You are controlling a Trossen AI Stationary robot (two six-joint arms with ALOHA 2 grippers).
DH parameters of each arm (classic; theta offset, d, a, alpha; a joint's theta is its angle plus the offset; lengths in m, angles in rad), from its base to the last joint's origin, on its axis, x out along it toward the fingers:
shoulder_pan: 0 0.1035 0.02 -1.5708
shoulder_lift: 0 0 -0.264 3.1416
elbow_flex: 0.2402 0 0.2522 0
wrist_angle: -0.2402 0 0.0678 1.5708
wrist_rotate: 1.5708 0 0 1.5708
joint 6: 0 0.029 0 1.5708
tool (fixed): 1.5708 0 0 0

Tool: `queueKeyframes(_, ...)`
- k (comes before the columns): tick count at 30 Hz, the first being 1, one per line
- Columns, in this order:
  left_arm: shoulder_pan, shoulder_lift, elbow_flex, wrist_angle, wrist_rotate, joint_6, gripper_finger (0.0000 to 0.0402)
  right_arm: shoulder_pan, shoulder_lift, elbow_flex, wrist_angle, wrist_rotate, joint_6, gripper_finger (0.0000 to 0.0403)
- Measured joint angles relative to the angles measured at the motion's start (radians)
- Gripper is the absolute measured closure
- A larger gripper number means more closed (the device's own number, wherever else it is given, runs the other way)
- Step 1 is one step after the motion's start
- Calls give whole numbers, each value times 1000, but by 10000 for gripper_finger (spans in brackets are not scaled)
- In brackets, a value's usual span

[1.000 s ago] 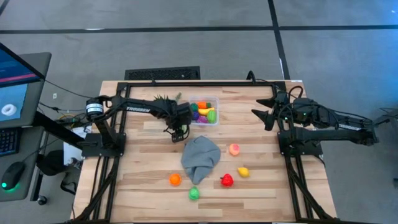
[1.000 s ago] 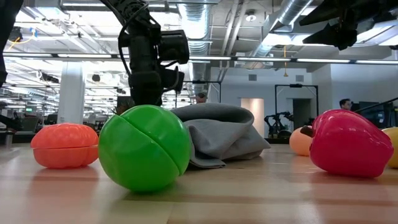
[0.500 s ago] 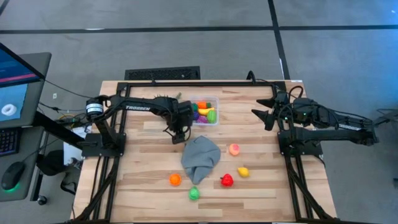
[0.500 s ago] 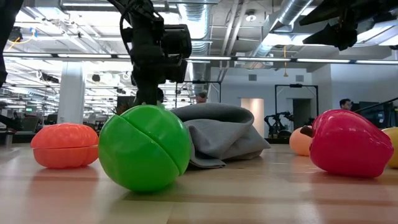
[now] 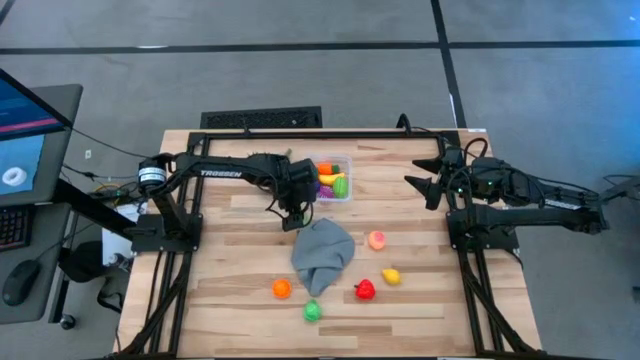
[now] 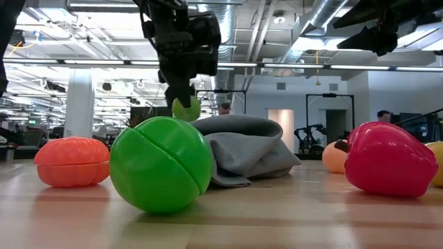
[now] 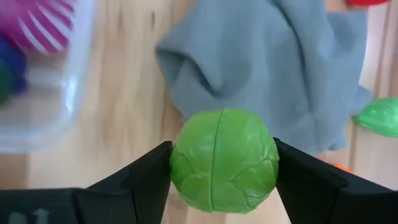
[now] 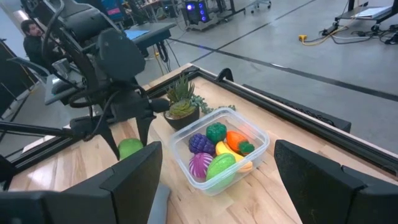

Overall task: Pick and placing Produce into tupperware
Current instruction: Put the green cabbage into the transparent container

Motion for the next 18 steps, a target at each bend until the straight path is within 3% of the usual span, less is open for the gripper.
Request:
queueKeyframes(8,8,0,73,15,-89,44,162,0,0,0,0,0,0,70)
queueKeyframes(18,36,-1,107,180,-189,48,162,0,0,0,0,0,2,70)
